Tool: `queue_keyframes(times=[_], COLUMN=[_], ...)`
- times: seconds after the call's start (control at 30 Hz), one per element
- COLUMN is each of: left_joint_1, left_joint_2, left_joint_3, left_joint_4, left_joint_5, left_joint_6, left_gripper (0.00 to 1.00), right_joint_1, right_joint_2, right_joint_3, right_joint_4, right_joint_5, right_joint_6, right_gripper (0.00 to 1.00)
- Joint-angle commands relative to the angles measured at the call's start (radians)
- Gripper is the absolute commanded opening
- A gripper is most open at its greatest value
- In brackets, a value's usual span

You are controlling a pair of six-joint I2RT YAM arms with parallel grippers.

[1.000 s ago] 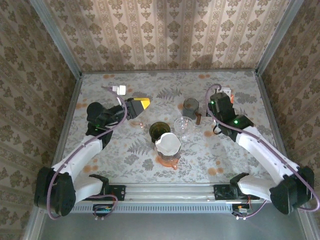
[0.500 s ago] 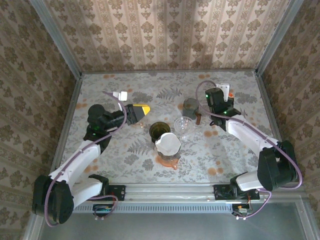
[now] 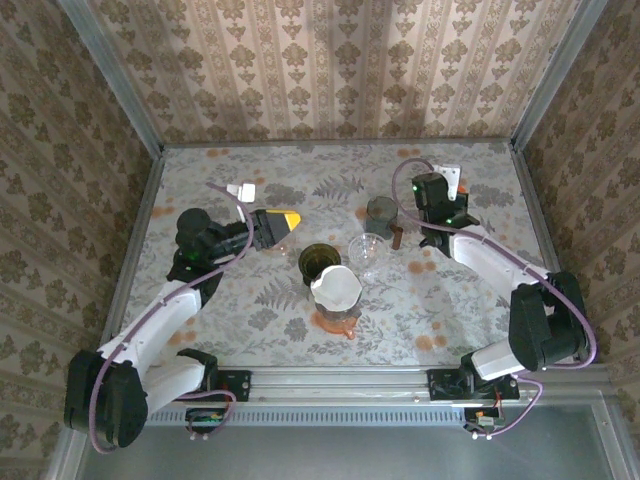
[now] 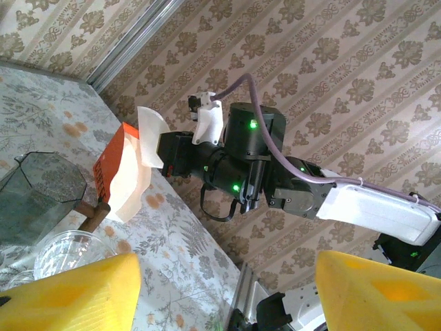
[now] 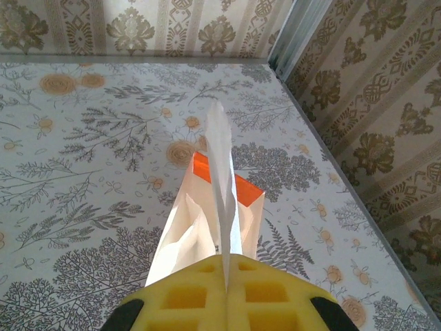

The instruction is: Place the coffee filter in the dripper

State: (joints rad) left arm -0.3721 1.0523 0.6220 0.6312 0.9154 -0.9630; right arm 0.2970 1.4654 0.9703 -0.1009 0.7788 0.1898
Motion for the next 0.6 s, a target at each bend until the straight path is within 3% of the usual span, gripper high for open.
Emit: queue_keyframes(times=[0.0,0.3,0.5,0.57], left_joint_1=[0.004,0.004,0.005,0.004], left_joint_2=[-0.009,-0.005,-0.013,-0.018], left_joint_3=[-0.001,-0.006,-0.012,-0.013], left_joint_4=[0.009,0.007,0.002,-0.002], left_joint_5=[0.000,-0.001,-0.001,0.000], left_joint_6=[0.033,0.030,0.029,0.032], left_gripper=[0.69,0.69,0.69,0.69], right_joint_1=[-0.005,-0.005,-0.010,-0.012], right_joint_2=[0.025,0.033,0.042,0.043], right_joint_3=[-0.032,-0.069,-0.039,-0.036], right_joint_4=[0.010,-0.015,-0.117,-0.133], right_joint_5=[0.001,0.000,-0.021,-0.029], right_joint_6=[0.065,0.162,0.244,0.259], right_gripper=[0.00,0.01,0.23,0.37])
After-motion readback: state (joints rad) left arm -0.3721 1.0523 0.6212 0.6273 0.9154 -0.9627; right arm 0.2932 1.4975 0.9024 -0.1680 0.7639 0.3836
